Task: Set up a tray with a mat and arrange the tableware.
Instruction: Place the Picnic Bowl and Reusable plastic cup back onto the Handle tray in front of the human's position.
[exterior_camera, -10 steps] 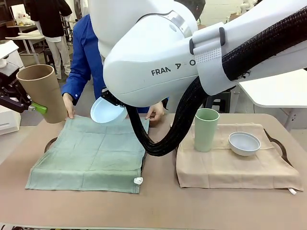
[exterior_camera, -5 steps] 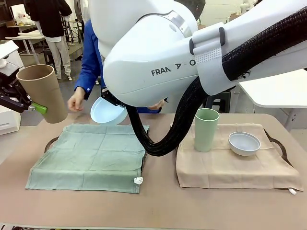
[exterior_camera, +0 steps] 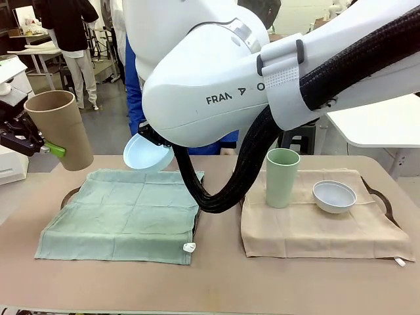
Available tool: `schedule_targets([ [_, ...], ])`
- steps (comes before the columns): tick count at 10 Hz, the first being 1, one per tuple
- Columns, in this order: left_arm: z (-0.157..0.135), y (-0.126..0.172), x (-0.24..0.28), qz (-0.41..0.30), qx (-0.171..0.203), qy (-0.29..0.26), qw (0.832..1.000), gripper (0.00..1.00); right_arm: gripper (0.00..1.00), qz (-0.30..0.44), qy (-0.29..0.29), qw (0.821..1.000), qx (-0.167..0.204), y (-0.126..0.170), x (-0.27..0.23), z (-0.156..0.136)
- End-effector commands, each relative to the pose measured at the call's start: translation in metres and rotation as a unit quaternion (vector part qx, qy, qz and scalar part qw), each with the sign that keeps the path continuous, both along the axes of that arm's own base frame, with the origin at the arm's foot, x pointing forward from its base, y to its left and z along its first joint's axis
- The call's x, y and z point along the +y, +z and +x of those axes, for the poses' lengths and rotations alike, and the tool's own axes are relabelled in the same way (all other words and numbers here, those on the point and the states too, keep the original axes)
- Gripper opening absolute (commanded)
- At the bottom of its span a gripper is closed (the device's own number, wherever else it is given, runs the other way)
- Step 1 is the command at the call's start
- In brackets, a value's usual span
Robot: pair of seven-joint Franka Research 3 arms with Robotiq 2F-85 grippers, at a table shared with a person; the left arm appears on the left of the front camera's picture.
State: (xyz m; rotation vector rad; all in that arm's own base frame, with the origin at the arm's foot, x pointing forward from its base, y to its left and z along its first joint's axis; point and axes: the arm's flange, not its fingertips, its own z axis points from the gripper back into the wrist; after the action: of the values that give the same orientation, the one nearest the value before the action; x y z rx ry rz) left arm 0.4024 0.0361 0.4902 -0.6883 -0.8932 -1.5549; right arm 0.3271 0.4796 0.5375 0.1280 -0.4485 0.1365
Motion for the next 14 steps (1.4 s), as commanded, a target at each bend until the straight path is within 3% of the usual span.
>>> schedule_targets([
  [1,0.02,-0.017,0.002,-0.026,-0.005,-0.011,1.0,0.84,0.07,0.065,0.049,0.997,0.008,-0.019,-0.009,0.026],
  [3,0.03,-0.035,0.003,-0.03,-0.005,-0.014,0.999,0.84,0.07,0.104,0.03,0.994,0.03,-0.041,-0.018,0.05],
  [7,0.056,-0.072,0.015,-0.038,0.006,0.004,0.999,0.84,0.07,0.09,-0.01,0.993,0.074,-0.09,-0.036,0.079],
  [9,0.067,-0.08,0.013,-0.027,0.012,-0.005,1.0,0.84,0.07,0.101,-0.013,0.991,0.082,-0.097,-0.041,0.086],
  [10,0.064,-0.074,0.011,-0.017,0.032,0.002,0.999,0.84,0.07,0.081,-0.041,0.992,0.092,-0.088,-0.039,0.08],
  [14,0.063,-0.084,0.012,-0.022,0.028,0.0,0.999,0.84,0.07,0.081,-0.024,0.993,0.079,-0.098,-0.038,0.088],
])
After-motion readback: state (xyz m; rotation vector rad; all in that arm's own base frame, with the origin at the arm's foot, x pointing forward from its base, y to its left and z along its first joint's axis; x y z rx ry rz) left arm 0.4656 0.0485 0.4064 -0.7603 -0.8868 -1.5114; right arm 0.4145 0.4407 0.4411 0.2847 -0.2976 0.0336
